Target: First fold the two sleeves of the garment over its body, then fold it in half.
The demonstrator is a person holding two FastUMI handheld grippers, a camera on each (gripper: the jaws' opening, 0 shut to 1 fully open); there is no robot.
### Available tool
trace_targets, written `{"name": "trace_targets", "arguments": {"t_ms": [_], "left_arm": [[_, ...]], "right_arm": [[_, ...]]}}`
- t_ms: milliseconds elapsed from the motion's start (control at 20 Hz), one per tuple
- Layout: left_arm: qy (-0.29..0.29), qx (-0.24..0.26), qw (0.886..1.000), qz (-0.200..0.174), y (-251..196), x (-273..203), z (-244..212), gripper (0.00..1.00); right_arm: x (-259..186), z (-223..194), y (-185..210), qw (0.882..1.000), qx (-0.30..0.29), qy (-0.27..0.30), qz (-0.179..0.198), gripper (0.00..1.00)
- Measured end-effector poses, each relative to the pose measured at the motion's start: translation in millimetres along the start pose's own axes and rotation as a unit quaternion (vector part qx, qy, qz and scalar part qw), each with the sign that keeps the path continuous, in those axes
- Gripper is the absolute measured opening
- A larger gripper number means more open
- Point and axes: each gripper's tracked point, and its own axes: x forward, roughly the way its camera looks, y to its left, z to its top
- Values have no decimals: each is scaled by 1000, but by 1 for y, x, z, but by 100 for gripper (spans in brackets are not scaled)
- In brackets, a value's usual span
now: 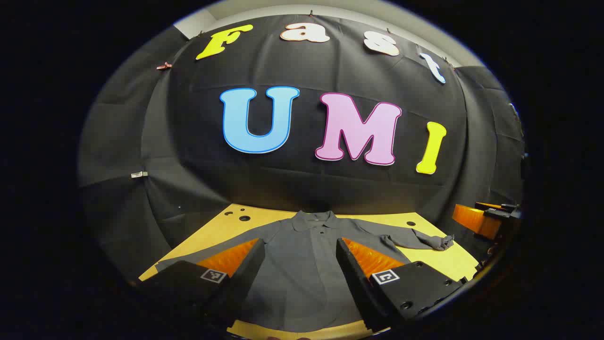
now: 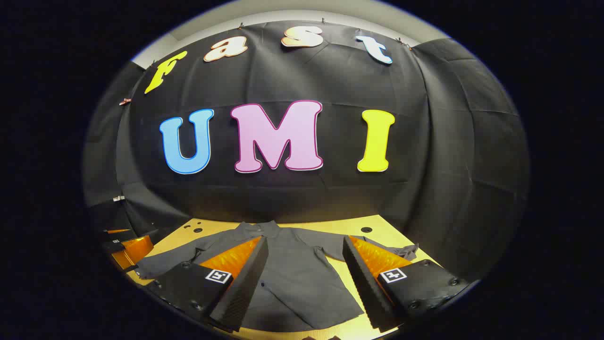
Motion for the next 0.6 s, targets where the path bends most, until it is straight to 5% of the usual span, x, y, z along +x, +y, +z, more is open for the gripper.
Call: {"name": "trace_targets", "arguments": {"t_ms": [600], "left_arm": [[12, -4, 1000, 14, -6, 10, -11, 96]], "right_arm": [[26, -23, -6, 999, 3, 46, 18, 98]]}}
